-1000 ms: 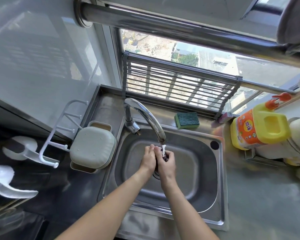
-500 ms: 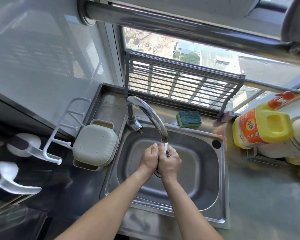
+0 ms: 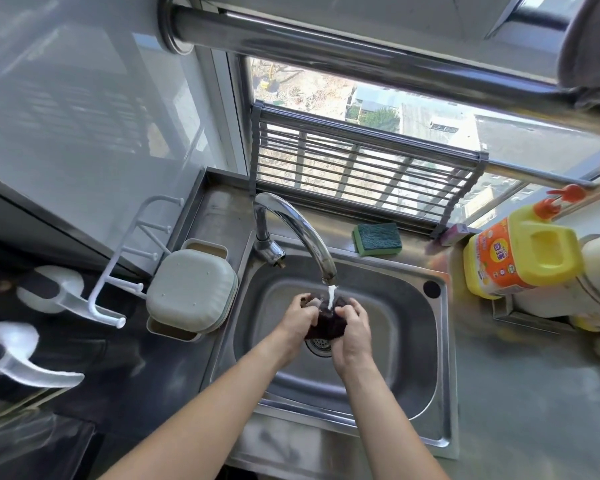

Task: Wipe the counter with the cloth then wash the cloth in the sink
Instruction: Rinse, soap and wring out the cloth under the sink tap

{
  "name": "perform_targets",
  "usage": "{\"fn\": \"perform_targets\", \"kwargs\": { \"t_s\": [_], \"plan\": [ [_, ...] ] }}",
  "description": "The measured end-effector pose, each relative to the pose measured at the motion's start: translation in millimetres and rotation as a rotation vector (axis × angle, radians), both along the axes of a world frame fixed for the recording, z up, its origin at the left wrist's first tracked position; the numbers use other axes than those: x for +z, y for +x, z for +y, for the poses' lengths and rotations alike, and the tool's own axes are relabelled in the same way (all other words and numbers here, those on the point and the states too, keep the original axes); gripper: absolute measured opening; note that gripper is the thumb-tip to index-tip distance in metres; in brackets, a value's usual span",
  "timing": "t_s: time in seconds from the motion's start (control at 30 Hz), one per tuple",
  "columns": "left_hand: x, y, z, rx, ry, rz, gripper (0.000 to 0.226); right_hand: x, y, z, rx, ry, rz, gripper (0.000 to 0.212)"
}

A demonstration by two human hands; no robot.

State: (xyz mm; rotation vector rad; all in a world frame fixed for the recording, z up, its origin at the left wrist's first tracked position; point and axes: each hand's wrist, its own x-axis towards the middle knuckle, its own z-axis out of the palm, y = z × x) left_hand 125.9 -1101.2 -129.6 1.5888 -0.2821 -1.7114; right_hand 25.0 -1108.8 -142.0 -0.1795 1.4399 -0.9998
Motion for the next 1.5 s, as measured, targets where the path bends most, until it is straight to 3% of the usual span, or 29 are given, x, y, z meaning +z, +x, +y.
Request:
{"fn": "perform_targets", "kwargs": {
  "t_s": [0.03,0.13,0.2,0.27,0.37,0.4,0.5,0.63,0.8,1.1,1.17,1.27,1.33,1.4,1.43,1.5],
  "plan": [
    [-0.2,-1.3,1.8,-0.035,0.010,-0.025,0.058,-0.1,0.0,3.2,0.122,-0.010,0.083,0.053],
    [5.2,-4.1,0.4,0.146,0.037,-0.016,0.015,4.6,-5.3,6.3,0.456,-0.122,0.324,0.040],
    [-1.4,-1.2,-3.9,0.321,0.041,-0.001,0.007,2.7,-11.4,2.3,0.573,-0.170,0.282,0.031],
    [-8.6,2.3,-3.1,0.315,-0.007,0.008,0.029,2.9,-14.5,0.3,0.522,-0.170,0.290,0.026],
    [-4.1,4.3,3.8,0.102,-0.041,0.137,0.063,-7.3,-15.3,-4.2,0.107,-0.021,0.411,0.013],
    [-4.4,5.1,4.8,0.034,-0.023,0.146,0.065,-8.9,-15.6,-4.6,0.047,0.013,0.428,0.009],
    [-3.2,4.0,1.5,-0.035,0.074,0.101,0.030,-11.3,-14.1,-0.4,0.285,-0.069,0.501,0.016],
    [-3.6,-7.1,-3.8,0.034,0.083,-0.036,0.032,-9.5,4.0,10.7,0.558,-0.136,0.654,0.024],
    [-6.6,-16.3,-3.8,0.044,0.092,-0.202,0.059,0.8,20.3,12.6,0.435,-0.135,0.728,0.039],
    [-1.2,-6.3,-3.7,-0.134,-0.095,-0.441,0.060,7.1,17.3,5.8,0.484,-0.168,0.790,0.035],
    [-2.1,-6.7,0.6,-0.146,-0.164,-0.414,0.053,4.2,13.6,1.2,0.478,-0.146,0.715,0.038],
    [-3.5,-0.5,5.2,-0.106,-0.182,-0.327,0.015,7.9,5.6,-7.2,0.353,-0.119,0.505,0.041],
    [-3.0,8.8,5.1,-0.092,-0.083,-0.235,0.029,15.9,-1.3,-7.7,0.335,-0.106,0.320,0.030],
    [0.5,15.2,5.9,-0.166,0.062,-0.109,0.029,22.5,-8.3,-4.9,0.413,-0.144,0.184,0.015],
    [3.2,16.7,6.5,-0.224,0.101,-0.089,0.031,20.9,-12.0,-3.4,0.479,-0.187,0.226,0.017],
    [-1.0,16.7,4.3,-0.289,0.061,-0.136,0.030,16.0,-15.6,-1.1,0.598,-0.297,0.575,0.035]
  ]
}}
